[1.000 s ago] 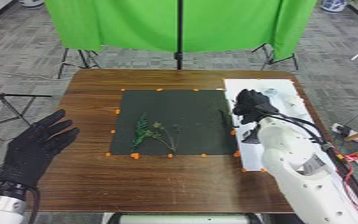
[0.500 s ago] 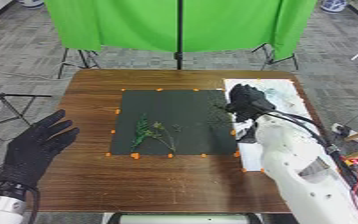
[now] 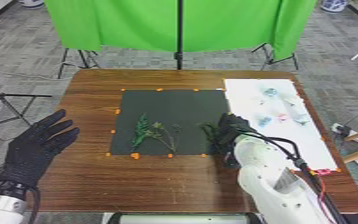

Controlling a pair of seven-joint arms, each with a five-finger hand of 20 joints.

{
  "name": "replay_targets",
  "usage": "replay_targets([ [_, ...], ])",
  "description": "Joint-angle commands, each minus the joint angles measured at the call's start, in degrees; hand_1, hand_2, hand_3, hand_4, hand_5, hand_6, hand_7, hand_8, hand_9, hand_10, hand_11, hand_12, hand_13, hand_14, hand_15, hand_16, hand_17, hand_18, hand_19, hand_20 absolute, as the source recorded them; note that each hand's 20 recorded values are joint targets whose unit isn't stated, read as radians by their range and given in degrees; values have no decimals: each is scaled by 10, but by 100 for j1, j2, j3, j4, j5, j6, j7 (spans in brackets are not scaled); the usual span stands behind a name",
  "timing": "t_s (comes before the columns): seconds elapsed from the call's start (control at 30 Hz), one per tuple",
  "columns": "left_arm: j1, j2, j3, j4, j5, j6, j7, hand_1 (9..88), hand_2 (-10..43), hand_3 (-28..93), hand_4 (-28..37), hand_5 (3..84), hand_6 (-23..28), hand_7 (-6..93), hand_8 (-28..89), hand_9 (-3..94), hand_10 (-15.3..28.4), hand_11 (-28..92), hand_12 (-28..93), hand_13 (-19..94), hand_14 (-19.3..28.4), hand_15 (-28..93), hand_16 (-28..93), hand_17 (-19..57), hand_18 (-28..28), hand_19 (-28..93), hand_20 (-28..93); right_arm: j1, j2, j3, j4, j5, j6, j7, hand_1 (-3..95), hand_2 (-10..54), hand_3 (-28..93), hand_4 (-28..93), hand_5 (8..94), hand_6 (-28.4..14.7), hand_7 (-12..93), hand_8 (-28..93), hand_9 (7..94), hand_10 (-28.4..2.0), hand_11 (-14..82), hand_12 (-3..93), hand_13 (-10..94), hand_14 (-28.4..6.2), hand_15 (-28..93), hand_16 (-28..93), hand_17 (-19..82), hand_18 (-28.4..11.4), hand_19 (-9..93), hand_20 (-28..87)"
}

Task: Arrange flowers

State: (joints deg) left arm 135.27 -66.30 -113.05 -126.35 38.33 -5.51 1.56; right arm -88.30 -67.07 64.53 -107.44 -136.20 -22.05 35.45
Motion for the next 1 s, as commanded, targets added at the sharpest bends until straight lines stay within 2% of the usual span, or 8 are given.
replay_targets([
  [0.03, 45, -6, 29, 40, -15, 8, -47, 254, -38, 718, -260, 381, 24, 209, -101, 328, 127, 282, 124, 281, 159, 369, -18, -72, 221, 481, 52, 129, -236, -36, 12, 245, -486, 3, 367, -84, 925, -112, 668, -78, 750, 0, 937, -45, 401, 294, 914, -25, 615, 306, 449, -209, 919, 299],
  [0.13, 21, 35, 56, 57, -32, 28, -48, 255, -37, 718, -260, 381, 24, 208, -101, 328, 128, 282, 124, 281, 159, 370, -18, -72, 220, 480, 52, 216, -298, -81, 117, 234, -542, -7, 368, -64, 905, -162, 676, -52, 746, 33, 937, -56, 434, 244, 923, -24, 610, 304, 453, -210, 927, 289],
  [0.2, 24, 41, 62, 55, -40, 34, -44, 254, -38, 719, -259, 381, 25, 209, -101, 328, 128, 281, 124, 281, 159, 370, -18, -72, 221, 481, 53, 272, -352, -101, 175, 240, -670, 42, 370, -60, 899, -172, 682, -46, 741, 39, 937, -58, 440, 236, 924, -24, 608, 305, 455, -211, 930, 286],
  [0.4, 37, 49, 62, 52, -45, 30, -44, 255, -36, 716, -259, 381, 25, 209, -101, 328, 128, 281, 124, 281, 158, 369, -19, -72, 221, 480, 52, 371, -476, -203, 332, 247, -598, 113, 370, -49, 885, -189, 694, -34, 735, 48, 937, -57, 462, 223, 936, -22, 608, 302, 467, -214, 932, 291],
  [0.67, 32, 73, 75, 54, -51, 41, -29, 256, -33, 713, -258, 381, 26, 207, -100, 326, 130, 280, 125, 281, 160, 370, -18, -72, 221, 481, 52, 407, -648, -231, 393, 298, -687, 189, 368, -46, 881, -189, 711, -28, 721, 61, 937, -55, 482, 207, 937, -21, 628, 284, 483, -214, 932, 304],
  [0.8, -5, 43, 74, 67, -44, 15, -83, 256, -33, 712, -256, 381, 27, 207, -99, 326, 130, 281, 126, 282, 160, 370, -18, -72, 222, 482, 52, 411, -671, -262, 401, 265, -736, 196, 365, -45, 882, -187, 715, -28, 715, 66, 937, -55, 484, 204, 937, -21, 632, 277, 484, -215, 932, 307],
  [1.0, 13, 16, 50, 57, -29, 11, -88, 258, -31, 707, -255, 381, 27, 206, -99, 327, 130, 281, 125, 281, 160, 370, -18, -73, 223, 483, 52, 347, -689, -236, 335, 374, -823, 228, 357, -40, 880, -185, 717, -27, 711, 67, 937, -55, 486, 203, 937, -21, 635, 272, 485, -216, 932, 307],
])
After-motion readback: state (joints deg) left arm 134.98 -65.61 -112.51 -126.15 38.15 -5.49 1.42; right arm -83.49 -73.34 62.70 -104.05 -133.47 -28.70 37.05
